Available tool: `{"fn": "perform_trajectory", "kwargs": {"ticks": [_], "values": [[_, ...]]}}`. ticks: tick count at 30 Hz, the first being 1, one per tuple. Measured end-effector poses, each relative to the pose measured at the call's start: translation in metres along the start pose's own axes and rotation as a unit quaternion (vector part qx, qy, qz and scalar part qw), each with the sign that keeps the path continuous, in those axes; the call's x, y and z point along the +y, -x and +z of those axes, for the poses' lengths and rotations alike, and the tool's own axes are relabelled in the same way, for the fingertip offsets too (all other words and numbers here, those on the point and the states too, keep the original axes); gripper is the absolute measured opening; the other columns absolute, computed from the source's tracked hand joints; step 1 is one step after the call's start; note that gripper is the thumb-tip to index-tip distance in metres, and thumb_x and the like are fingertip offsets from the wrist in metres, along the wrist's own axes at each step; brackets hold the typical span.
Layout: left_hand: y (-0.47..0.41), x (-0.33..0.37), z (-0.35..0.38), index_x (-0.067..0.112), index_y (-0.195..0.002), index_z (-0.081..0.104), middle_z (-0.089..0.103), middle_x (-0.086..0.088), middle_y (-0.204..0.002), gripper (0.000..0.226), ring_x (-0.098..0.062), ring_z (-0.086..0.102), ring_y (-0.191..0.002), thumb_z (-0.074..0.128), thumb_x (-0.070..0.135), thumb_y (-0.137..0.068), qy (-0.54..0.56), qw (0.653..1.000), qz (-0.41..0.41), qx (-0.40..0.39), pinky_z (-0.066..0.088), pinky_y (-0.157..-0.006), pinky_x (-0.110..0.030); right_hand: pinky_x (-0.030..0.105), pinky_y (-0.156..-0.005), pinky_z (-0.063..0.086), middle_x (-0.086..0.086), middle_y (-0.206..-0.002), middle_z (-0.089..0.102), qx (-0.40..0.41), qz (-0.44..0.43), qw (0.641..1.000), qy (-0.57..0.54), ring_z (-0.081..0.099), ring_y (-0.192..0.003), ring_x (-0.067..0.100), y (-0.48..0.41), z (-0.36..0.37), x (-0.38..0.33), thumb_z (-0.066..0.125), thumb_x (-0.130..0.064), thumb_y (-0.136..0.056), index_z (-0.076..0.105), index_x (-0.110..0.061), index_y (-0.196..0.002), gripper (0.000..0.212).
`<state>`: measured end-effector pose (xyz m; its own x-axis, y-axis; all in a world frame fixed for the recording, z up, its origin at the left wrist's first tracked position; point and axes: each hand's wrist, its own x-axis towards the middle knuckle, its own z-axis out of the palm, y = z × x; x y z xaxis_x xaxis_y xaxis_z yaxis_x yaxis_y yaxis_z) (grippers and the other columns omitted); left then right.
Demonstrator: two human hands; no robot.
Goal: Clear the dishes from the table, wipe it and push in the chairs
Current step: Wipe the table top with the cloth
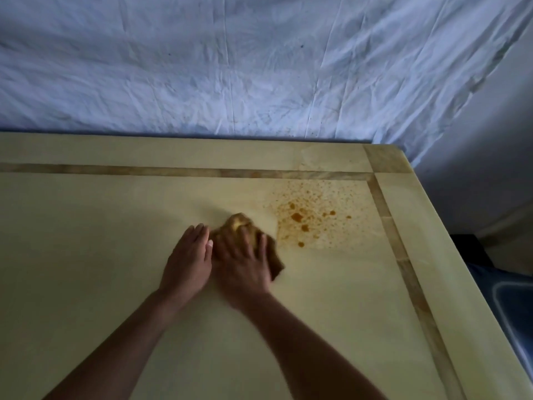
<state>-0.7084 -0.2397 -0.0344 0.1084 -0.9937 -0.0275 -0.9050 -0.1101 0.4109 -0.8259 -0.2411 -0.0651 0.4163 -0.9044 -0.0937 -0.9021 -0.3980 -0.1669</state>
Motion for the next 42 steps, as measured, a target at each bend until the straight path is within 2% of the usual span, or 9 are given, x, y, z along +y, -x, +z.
{"fn": "perform_trajectory", "kwargs": {"ticks": [6,12,15,19,21,23,26,31,42], "values": [[-0.025,0.008,0.009,0.005,-0.144,0.032,0.028,-0.009,-0.153,0.046,-0.019,0.018,-0.145,0.031,0.02,-0.1,0.004,1.0,0.001,-0.027,0.018,-0.116,-0.03,0.066,-0.111,-0.009,-0.011,-0.159,-0.016,0.005,0.243,0.97,-0.005,-0.021,-0.144,0.03,0.03,-0.028,0.151,0.024,-0.037,-0.1,-0.009,-0.031,-0.151,0.061],[-0.032,0.008,0.016,0.006,-0.142,0.036,0.03,-0.009,-0.153,0.044,-0.018,0.02,-0.144,0.029,0.019,-0.1,0.01,0.999,-0.006,-0.03,0.024,-0.113,-0.03,0.054,-0.117,-0.008,-0.012,-0.161,-0.004,0.035,0.385,0.92,-0.069,-0.018,-0.146,0.025,0.042,-0.033,0.194,0.016,-0.042,-0.101,0.001,-0.03,-0.153,0.056],[-0.033,0.006,0.014,0.008,-0.145,0.031,0.026,-0.006,-0.154,0.046,-0.016,0.018,-0.145,0.027,0.02,-0.101,0.022,0.999,-0.006,-0.031,0.018,-0.115,-0.026,0.055,-0.118,0.002,-0.004,-0.162,-0.002,0.029,0.323,0.945,-0.044,-0.01,-0.147,0.029,0.015,-0.026,0.146,0.023,-0.031,-0.101,0.002,-0.022,-0.153,0.057],[-0.037,0.002,0.01,0.008,-0.145,0.03,0.027,-0.005,-0.154,0.047,-0.016,0.018,-0.145,0.03,0.021,-0.1,0.036,0.999,-0.003,-0.003,0.018,-0.115,-0.026,0.063,-0.103,0.031,0.0,-0.149,0.042,0.045,0.092,0.994,-0.023,0.036,-0.139,0.032,-0.025,-0.004,0.032,0.037,-0.035,-0.088,0.044,-0.022,-0.143,0.057],[-0.045,0.0,0.004,0.009,-0.146,0.028,0.024,-0.004,-0.155,0.047,-0.016,0.016,-0.145,0.03,0.022,-0.1,0.033,0.999,-0.008,0.008,0.017,-0.115,-0.026,0.063,-0.112,0.0,0.002,-0.159,0.018,-0.001,-0.031,0.999,-0.012,0.009,-0.147,0.032,-0.046,0.002,-0.01,0.036,-0.043,-0.092,0.019,-0.021,-0.152,0.066],[-0.055,-0.001,-0.003,0.011,-0.147,0.025,0.021,-0.003,-0.156,0.048,-0.015,0.014,-0.145,0.028,0.024,-0.101,0.026,0.999,-0.018,0.013,0.016,-0.116,-0.028,0.052,-0.109,-0.024,0.007,-0.161,-0.006,-0.051,-0.064,0.997,-0.011,-0.013,-0.147,0.026,-0.065,-0.003,-0.029,0.037,-0.048,-0.095,-0.009,-0.019,-0.152,0.08],[-0.07,0.0,-0.007,0.011,-0.147,0.025,0.021,-0.003,-0.156,0.048,-0.016,0.014,-0.145,0.028,0.024,-0.101,0.016,0.999,-0.028,0.008,0.018,-0.115,-0.031,0.056,-0.113,-0.018,0.004,-0.161,-0.01,-0.043,-0.081,0.995,0.023,-0.022,-0.145,0.023,-0.093,-0.011,-0.015,0.038,-0.048,-0.095,-0.013,-0.02,-0.151,0.081],[-0.083,0.006,0.0,0.005,-0.144,0.032,0.028,-0.009,-0.153,0.046,-0.02,0.018,-0.145,0.032,0.02,-0.1,0.001,1.0,-0.003,-0.007,0.02,-0.115,-0.032,0.062,-0.11,-0.016,-0.012,-0.161,-0.003,-0.006,0.029,1.0,-0.011,-0.018,-0.146,0.025,-0.108,-0.023,0.064,0.023,-0.041,-0.1,0.005,-0.034,-0.152,0.055],[-0.092,0.021,0.018,0.006,-0.145,0.029,0.023,-0.007,-0.155,0.047,-0.018,0.015,-0.145,0.028,0.021,-0.101,-0.021,0.999,0.023,-0.04,0.018,-0.116,-0.03,0.055,-0.114,-0.014,-0.013,-0.16,-0.008,0.03,0.324,0.944,-0.048,-0.018,-0.146,0.02,-0.05,-0.045,0.226,0.013,-0.046,-0.1,-0.001,-0.032,-0.152,0.056]]}}
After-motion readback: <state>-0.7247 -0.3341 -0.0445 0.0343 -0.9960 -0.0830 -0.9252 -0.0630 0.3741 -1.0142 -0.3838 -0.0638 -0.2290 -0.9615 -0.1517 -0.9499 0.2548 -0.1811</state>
